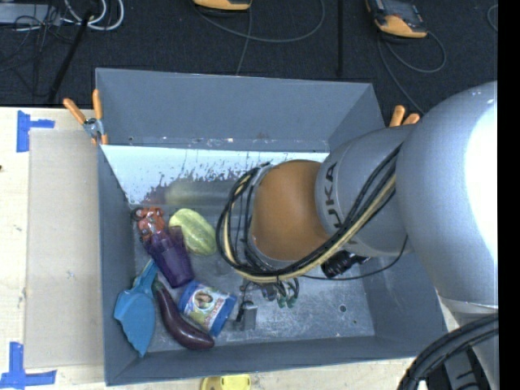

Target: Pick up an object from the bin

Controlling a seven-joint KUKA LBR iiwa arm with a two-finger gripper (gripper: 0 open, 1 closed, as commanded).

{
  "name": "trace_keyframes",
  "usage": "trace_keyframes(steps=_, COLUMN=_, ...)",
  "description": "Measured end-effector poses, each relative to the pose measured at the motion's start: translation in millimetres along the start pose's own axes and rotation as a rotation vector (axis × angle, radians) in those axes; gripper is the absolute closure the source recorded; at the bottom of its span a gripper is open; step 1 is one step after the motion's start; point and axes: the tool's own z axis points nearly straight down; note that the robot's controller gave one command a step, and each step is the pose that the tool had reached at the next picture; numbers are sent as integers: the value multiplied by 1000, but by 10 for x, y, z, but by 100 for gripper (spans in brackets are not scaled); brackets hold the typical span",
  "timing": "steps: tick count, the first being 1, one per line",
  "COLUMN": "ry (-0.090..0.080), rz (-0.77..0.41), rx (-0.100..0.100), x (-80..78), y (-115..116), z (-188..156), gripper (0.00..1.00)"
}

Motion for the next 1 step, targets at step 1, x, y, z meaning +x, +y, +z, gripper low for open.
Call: trace_keyframes(steps=1, ry=2, rz=-106, rx=-1, x=108, y=66, z=-99, gripper=0)
